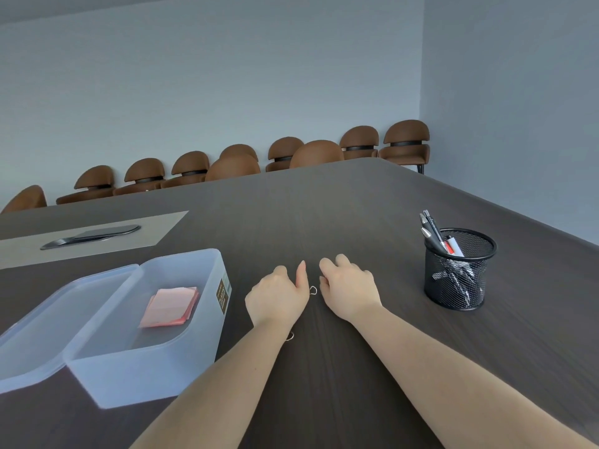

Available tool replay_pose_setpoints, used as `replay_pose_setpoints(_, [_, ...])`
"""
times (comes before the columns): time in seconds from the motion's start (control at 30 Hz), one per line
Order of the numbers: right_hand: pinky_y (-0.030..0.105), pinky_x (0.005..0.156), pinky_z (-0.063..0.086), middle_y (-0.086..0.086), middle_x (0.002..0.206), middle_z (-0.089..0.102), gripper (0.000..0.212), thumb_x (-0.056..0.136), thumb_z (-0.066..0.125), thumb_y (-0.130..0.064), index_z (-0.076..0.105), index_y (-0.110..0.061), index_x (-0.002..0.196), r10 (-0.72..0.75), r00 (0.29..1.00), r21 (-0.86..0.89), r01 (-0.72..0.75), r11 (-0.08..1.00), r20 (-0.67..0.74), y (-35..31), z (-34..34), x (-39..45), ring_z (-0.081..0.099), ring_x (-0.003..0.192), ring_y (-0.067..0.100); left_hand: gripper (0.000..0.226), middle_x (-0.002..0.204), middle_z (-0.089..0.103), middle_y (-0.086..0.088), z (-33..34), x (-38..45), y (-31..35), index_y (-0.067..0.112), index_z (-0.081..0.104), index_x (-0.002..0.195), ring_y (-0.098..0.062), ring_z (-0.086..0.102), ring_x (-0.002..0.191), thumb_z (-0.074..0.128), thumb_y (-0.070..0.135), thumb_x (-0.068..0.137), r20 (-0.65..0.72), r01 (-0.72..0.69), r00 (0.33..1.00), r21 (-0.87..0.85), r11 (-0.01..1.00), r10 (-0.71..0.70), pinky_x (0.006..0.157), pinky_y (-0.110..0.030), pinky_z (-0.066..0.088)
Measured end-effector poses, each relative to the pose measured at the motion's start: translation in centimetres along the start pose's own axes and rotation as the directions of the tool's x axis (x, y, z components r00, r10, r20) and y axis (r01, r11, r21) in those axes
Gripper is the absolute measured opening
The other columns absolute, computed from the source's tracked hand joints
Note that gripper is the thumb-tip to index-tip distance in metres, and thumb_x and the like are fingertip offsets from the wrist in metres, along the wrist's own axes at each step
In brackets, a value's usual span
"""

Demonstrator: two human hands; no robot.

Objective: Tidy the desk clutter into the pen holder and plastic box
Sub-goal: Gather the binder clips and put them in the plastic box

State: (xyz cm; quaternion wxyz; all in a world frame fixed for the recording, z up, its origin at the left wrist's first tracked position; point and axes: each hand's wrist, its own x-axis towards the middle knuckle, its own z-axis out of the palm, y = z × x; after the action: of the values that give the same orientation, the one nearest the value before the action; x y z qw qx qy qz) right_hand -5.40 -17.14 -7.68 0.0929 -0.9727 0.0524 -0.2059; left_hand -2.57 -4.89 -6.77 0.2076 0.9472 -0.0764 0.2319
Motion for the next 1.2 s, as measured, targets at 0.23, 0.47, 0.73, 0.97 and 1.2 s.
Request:
replay_pose_setpoints(0.23, [0.033,0.063,0.036,0.01,0.115,0.048,0.024,0.096,0.039,-0.022,0.046,-0.012,0.117,-0.014,1.0,-0.053,0.015,0.998,0.013,-0.5,-0.7,-0.6,0.054,0.097,0.032,0.044,0.07,0.059,-0.007,-0.4,-0.2,0.9,0.012,0.042,0.07,-0.034,0.057,0.07,0.037,0.049,0.094,0.035,-0.032,0.999,-0.095,0.995,0.035,0.064,-0.033,0.041])
replay_pose_setpoints(0.47, [0.033,0.062,0.035,0.012,0.113,0.047,0.026,0.091,0.042,-0.016,0.046,-0.011,0.116,0.022,0.999,-0.052,-0.02,0.998,0.041,-0.8,-1.3,-0.9,0.037,0.079,0.027,0.027,0.071,0.059,-0.006,-0.2,0.1,0.6,0.014,0.044,0.072,-0.033,0.065,0.078,0.04,0.031,0.092,0.093,-0.044,0.994,-0.093,0.995,0.053,0.069,-0.033,0.051])
replay_pose_setpoints(0.73, [0.033,0.063,0.035,0.013,0.117,0.048,0.025,0.092,0.042,-0.013,0.047,-0.011,0.117,0.061,0.998,-0.052,-0.06,0.997,0.019,-0.6,-1.2,-0.9,0.049,0.082,0.03,0.05,0.067,0.058,0.006,-1.1,-0.6,0.0,0.018,0.057,0.072,-0.021,0.063,0.077,0.043,0.064,0.085,0.239,-0.069,0.965,-0.172,0.983,0.11,0.066,-0.029,0.049])
replay_pose_setpoints(0.97, [0.033,0.06,0.034,0.008,0.092,0.034,0.021,0.089,0.041,-0.009,0.05,-0.006,0.108,0.111,0.993,0.024,-0.111,0.994,-0.026,-0.4,-1.2,-0.7,0.04,0.069,0.03,0.058,0.103,0.067,0.01,-2.7,-1.5,-2.0,0.029,0.067,0.107,-0.009,0.06,0.097,0.062,0.072,0.068,0.408,-0.13,0.88,-0.287,0.949,0.244,0.085,-0.027,0.051])
replay_pose_setpoints(1.2, [0.032,0.058,0.038,0.005,0.089,0.035,0.007,0.091,0.04,-0.01,0.035,-0.013,0.088,0.126,0.992,0.091,-0.125,0.988,0.002,-0.2,-1.7,-0.7,0.042,0.065,0.032,0.042,0.078,0.051,0.012,-3.5,-1.3,-2.0,0.03,0.06,0.107,-0.009,0.051,0.073,0.067,0.057,0.075,0.59,-0.277,0.736,-0.184,0.943,0.331,0.07,-0.028,0.046])
